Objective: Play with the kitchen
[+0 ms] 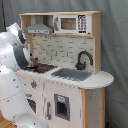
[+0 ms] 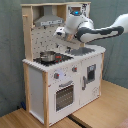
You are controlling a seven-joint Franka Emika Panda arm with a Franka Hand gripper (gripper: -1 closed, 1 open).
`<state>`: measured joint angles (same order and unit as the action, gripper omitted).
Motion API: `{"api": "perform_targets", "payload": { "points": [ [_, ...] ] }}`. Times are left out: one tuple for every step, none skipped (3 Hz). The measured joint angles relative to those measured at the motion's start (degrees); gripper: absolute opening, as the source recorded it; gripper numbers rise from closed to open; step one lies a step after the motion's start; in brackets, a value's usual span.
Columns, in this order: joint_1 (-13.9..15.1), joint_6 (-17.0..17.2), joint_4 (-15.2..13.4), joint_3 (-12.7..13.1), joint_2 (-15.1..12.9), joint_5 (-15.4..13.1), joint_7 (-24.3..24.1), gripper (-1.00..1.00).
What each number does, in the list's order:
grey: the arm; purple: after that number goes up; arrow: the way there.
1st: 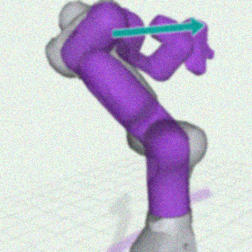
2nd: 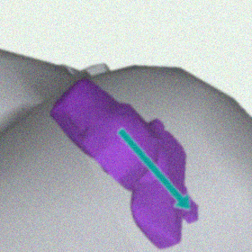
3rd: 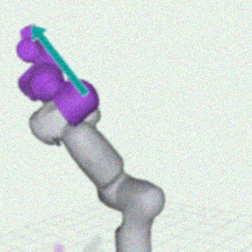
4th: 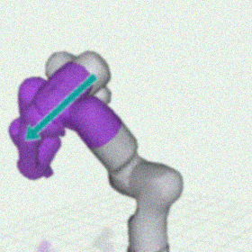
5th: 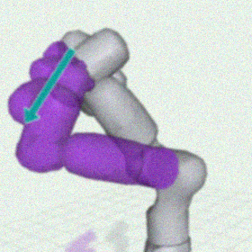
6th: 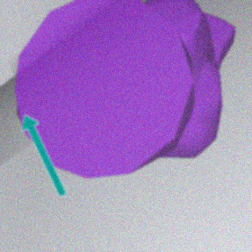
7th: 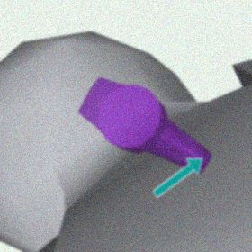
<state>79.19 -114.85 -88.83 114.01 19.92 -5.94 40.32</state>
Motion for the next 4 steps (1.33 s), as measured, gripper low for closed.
{"api": "perform_targets", "payload": {
  "points": [
    [3.64, 0.07, 2.66, 2.25, 2.82, 2.55, 1.49, 1.0],
    [7.4, 0.33, 5.72, 4.52, 5.71, 4.94, 2.82, 1.0],
    [11.25, 0.95, 9.31, 6.81, 8.66, 7.15, 4.03, 1.0],
    [15.03, 1.9, 13.33, 9.0, 11.5, 9.07, 5.05, 1.0]
  ]
}}
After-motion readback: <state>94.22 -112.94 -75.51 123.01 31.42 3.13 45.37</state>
